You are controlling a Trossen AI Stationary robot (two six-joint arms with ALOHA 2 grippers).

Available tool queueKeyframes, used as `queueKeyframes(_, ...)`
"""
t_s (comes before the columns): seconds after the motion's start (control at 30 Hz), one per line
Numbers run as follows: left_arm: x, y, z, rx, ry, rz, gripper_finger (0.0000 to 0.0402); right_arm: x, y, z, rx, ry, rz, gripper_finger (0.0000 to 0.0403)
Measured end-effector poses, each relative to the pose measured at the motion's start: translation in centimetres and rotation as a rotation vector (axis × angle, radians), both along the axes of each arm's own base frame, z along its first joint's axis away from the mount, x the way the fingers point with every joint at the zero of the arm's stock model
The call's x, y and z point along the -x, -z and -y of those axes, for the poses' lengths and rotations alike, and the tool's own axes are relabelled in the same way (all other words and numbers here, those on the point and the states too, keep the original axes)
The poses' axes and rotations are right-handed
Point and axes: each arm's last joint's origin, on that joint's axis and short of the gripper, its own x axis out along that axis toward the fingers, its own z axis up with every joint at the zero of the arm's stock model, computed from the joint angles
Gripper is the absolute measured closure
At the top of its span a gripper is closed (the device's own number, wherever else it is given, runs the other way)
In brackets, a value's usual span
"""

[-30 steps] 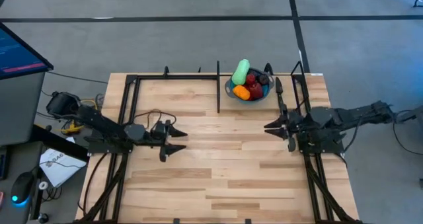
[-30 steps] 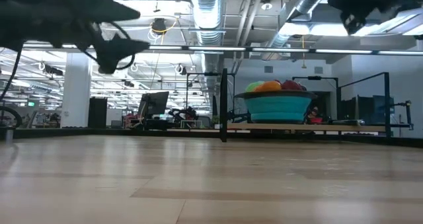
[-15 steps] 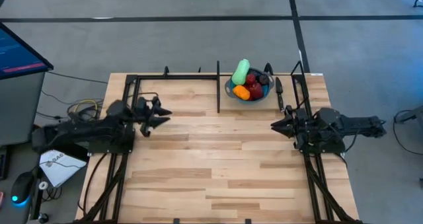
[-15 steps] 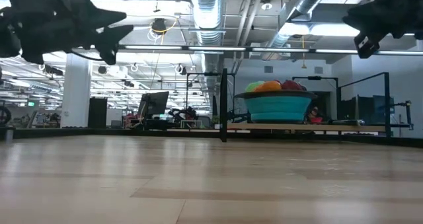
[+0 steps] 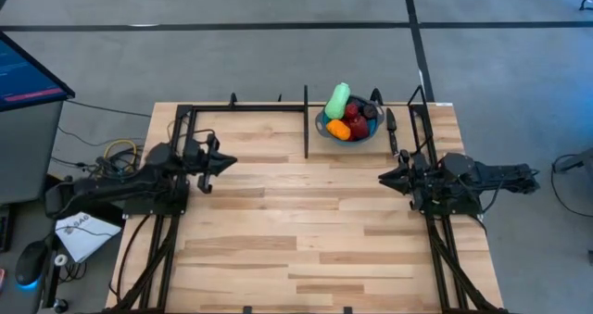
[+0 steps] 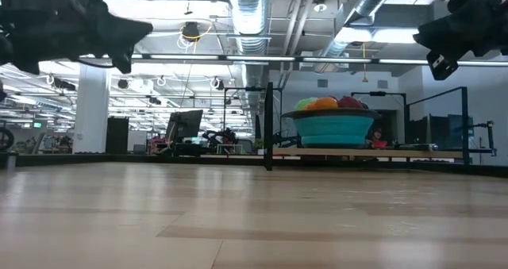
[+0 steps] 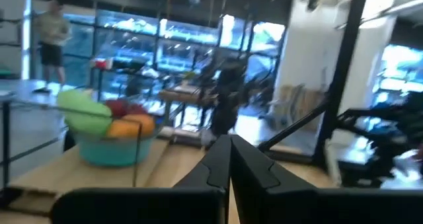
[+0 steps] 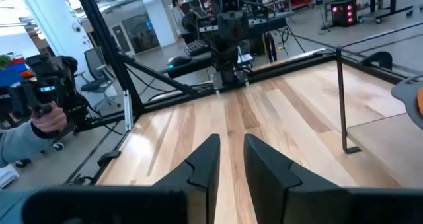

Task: Pick & Place Fruit
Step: Return to Home Position

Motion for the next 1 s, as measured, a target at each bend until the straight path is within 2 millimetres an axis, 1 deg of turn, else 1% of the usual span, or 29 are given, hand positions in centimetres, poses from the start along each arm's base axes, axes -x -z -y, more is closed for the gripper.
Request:
queueKeyframes(0.3, 0.1, 0.7, 0.6, -0.089, 0.0, -0.079, 0.04, 0.0, 0.0, 0.0, 0.0, 0.001, 0.001, 0.034)
queueKeyframes(0.47, 0.6, 0.9, 1.0, -0.069, 0.048, -0.105, 0.04, 0.0, 0.0, 0.0, 0.0, 0.001, 0.001, 0.034)
queueKeyframes(0.53, 0.8, 1.0, 1.2, -0.063, 0.034, -0.111, 0.04, 0.0, 0.0, 0.0, 0.0, 0.001, 0.001, 0.034)
queueKeyframes(0.67, 0.9, 1.3, 1.3, -0.048, -0.062, -0.138, 0.04, 0.0, 0.0, 0.0, 0.0, 0.001, 0.001, 0.034)
queueKeyframes(1.0, 0.7, 1.5, 1.4, -0.051, -0.056, -0.163, 0.0394, 0.0, 0.0, 0.0, 0.0, 0.001, 0.001, 0.034)
